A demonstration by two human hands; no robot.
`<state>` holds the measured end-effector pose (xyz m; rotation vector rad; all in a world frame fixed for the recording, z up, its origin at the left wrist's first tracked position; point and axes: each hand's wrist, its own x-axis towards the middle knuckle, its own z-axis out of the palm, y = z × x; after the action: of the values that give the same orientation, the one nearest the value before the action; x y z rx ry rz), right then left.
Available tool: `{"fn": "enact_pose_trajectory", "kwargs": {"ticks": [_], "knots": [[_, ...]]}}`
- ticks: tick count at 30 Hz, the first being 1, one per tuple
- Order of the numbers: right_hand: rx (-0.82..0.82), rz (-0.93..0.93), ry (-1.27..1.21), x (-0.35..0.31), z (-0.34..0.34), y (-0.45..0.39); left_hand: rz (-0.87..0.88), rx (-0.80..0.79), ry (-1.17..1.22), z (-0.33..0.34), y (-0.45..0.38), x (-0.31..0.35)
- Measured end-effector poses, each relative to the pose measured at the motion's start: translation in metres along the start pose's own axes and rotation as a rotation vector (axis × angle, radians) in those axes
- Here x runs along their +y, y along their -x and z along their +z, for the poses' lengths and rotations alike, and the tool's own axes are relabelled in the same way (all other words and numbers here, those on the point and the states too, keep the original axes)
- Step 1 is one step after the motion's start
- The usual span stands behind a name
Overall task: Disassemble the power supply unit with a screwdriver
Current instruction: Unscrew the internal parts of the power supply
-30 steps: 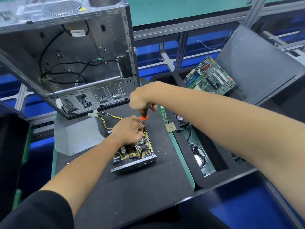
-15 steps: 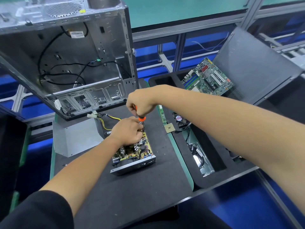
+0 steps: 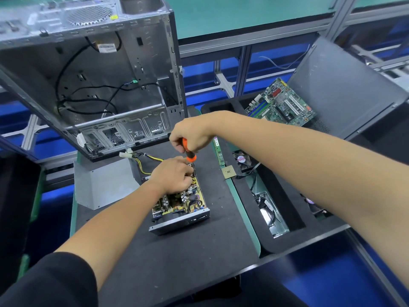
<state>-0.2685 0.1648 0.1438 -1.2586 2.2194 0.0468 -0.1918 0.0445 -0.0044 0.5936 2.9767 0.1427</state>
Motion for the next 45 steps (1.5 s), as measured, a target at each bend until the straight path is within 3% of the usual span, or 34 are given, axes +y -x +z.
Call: {"fn": "enact_pose_trajectory", "kwargs": {"ticks": [3,8,13,17,22,27,31,36,41,45], "knots": [[0.054,0.107,-0.057,-0.002,0.006,-0.004,0.004,-0.005,0.012,0.000,-0.001,0.000],[0.031,0.120,0.276,-0.009,0.010,-0.015,-0.011,-0.011,0.008,0.001,-0.002,0.000],[-0.007,-0.009,0.040,0.002,-0.002,-0.001,-0.012,-0.015,0.021,0.001,-0.002,-0.001],[0.028,0.029,-0.062,0.007,0.002,0.002,-0.022,-0.045,0.023,0.000,-0.003,-0.001],[0.065,0.095,0.277,-0.003,0.011,-0.013,-0.025,-0.050,0.027,-0.001,-0.002,0.000],[0.034,-0.044,0.020,0.000,0.002,-0.006,-0.026,-0.030,0.008,-0.002,-0.001,0.001],[0.071,0.006,-0.062,0.002,0.005,-0.001,-0.019,-0.034,0.004,-0.001,-0.002,0.000],[0.072,0.106,0.302,-0.005,0.013,-0.009,-0.015,-0.039,-0.003,0.000,-0.002,0.001],[0.075,-0.010,0.011,-0.006,0.007,0.000,-0.017,-0.033,-0.014,-0.001,-0.001,0.002],[0.053,0.141,0.036,-0.002,0.009,0.005,-0.019,-0.015,-0.013,-0.002,-0.001,0.003]]}}
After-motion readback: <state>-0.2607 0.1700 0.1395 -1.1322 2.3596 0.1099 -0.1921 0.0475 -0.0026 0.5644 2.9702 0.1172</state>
